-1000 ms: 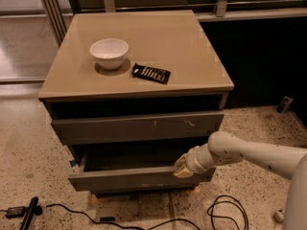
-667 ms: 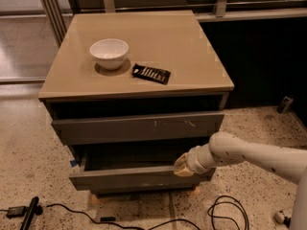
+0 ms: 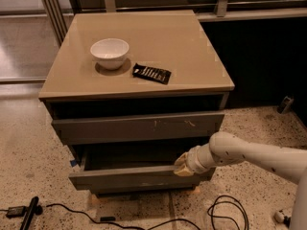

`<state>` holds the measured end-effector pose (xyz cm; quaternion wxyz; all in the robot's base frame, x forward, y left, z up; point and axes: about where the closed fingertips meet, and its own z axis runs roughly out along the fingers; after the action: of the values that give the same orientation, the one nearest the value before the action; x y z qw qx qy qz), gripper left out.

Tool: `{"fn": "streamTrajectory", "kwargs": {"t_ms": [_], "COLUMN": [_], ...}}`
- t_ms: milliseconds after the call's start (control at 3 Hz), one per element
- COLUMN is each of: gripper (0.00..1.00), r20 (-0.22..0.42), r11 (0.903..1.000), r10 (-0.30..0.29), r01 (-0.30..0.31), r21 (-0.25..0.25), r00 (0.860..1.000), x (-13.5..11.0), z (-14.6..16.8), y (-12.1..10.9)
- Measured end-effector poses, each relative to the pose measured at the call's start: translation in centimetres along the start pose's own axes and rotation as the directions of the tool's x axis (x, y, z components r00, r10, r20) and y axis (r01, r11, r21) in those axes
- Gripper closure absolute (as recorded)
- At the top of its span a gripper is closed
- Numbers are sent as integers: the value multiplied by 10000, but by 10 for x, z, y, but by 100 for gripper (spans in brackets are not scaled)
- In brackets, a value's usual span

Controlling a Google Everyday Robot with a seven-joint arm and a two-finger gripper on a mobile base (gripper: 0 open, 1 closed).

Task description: Open middle drawer

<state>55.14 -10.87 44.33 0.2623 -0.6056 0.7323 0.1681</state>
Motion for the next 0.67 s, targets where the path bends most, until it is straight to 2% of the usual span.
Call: {"fn": "streamTrajectory", "kwargs": {"t_ms": [333,667], "gripper": [15,0], "r20": [0,0], "r11": [10000,10000], "r10": [0,0], "r01": [0,0], "r21": [-1,-2], "r00": [10000,10000], "x": [0,0], "z": [0,0], "y": [0,0]}}
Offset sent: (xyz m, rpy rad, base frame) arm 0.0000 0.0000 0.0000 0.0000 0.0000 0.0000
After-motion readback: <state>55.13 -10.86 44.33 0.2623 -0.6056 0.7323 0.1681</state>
